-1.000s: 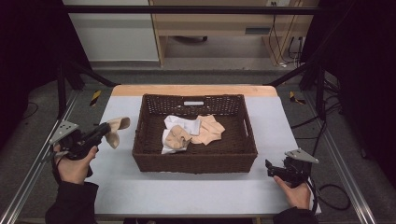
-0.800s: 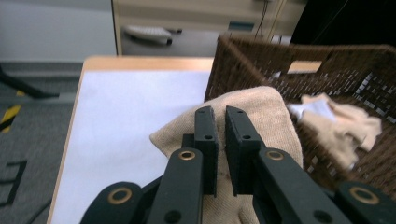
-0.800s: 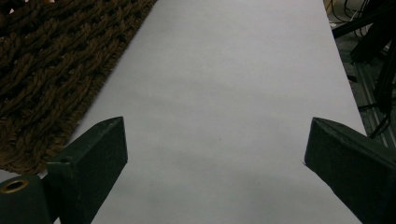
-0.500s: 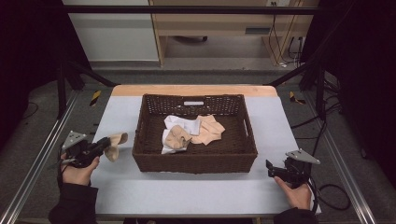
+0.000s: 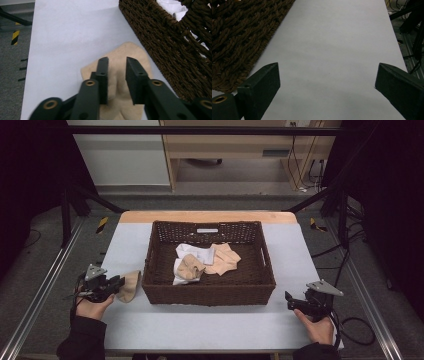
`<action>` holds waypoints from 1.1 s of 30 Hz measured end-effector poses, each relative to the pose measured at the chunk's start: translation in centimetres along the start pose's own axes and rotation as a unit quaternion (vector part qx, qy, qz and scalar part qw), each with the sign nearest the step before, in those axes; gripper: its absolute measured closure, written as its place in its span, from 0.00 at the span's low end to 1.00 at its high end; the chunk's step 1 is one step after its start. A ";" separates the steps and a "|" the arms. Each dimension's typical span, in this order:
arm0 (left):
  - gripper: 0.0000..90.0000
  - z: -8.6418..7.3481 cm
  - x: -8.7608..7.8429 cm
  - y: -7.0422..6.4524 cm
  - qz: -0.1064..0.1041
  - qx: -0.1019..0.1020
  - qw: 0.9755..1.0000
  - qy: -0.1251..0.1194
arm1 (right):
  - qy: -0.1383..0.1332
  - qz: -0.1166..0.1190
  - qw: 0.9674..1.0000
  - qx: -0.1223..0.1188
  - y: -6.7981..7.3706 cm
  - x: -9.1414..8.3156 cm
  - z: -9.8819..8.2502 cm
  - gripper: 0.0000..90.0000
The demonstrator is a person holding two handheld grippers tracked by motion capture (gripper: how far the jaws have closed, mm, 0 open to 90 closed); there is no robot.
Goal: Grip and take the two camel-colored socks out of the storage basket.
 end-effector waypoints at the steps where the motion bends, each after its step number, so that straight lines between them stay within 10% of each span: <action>1: 0.73 0.1 -0.2 0.0 -0.003 -0.004 1.000 -0.005 | 0.000 0.000 1.000 0.000 0.0 0.0 0.0 0.07; 14: 0.56 3.6 -3.1 -1.8 -0.012 -0.010 0.995 -0.099 | 0.000 -0.001 1.000 0.004 -0.1 0.0 0.0 0.07; 33: 0.50 7.4 -2.7 -7.0 -0.061 0.033 0.989 -0.128 | -0.002 -0.002 1.000 0.006 -0.2 0.1 0.1 0.07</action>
Point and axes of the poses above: each handheld gripper's, and its own axes: x roughly forward along the jaws, z roughly out of its top, y roughly to its left, the point moved 5 cm from there along x, roughly forward along the jaws, and after that the axes turned 10 degrees about -z, right-handed, at the moved point
